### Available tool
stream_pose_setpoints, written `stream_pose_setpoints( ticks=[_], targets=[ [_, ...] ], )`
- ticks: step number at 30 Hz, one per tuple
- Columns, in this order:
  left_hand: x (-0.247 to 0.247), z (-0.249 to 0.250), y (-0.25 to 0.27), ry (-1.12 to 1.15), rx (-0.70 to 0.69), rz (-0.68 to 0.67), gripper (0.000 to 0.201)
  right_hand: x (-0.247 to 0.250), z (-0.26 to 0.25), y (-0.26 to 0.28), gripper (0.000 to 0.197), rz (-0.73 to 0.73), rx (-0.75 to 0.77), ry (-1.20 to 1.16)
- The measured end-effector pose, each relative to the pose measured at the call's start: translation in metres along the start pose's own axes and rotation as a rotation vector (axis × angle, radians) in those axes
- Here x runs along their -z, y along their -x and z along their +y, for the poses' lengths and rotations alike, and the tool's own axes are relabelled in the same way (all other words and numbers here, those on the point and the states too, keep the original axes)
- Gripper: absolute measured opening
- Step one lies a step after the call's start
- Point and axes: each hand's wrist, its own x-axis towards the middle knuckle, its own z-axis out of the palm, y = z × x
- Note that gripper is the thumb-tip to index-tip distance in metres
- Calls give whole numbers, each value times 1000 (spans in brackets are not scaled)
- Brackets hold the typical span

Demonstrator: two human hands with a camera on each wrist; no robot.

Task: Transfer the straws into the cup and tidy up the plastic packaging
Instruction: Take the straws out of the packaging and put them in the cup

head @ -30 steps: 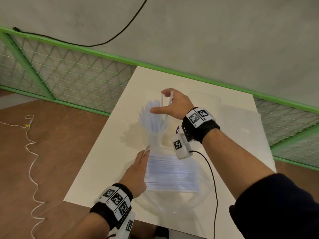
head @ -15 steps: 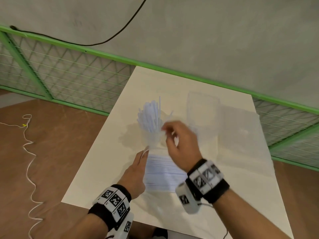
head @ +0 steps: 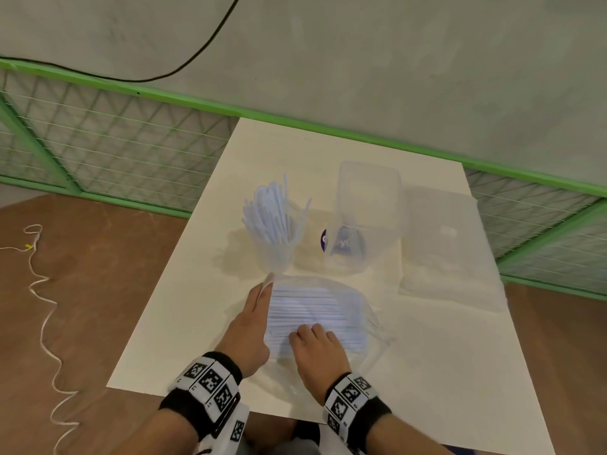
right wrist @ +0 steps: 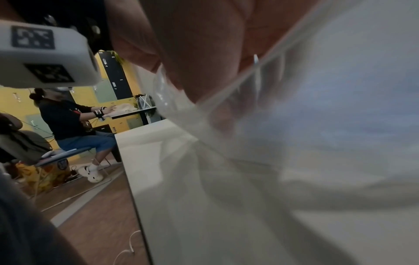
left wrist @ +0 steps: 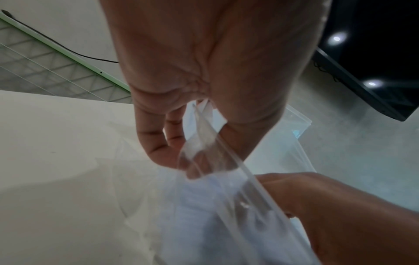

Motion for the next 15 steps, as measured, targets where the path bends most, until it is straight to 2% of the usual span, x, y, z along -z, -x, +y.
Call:
stream_pose_setpoints(
  ticks=[6, 11, 15],
  targets=[
    [1, 2, 4, -15, 5, 2, 107, -6, 0, 0, 36, 39, -59, 13],
    [2, 0, 6, -18, 10, 3, 108, -8, 0, -2, 43, 40, -74, -6],
    [3, -1, 6, -12, 9, 2, 111, -7, -1, -4, 39, 27, -76, 11]
  ],
)
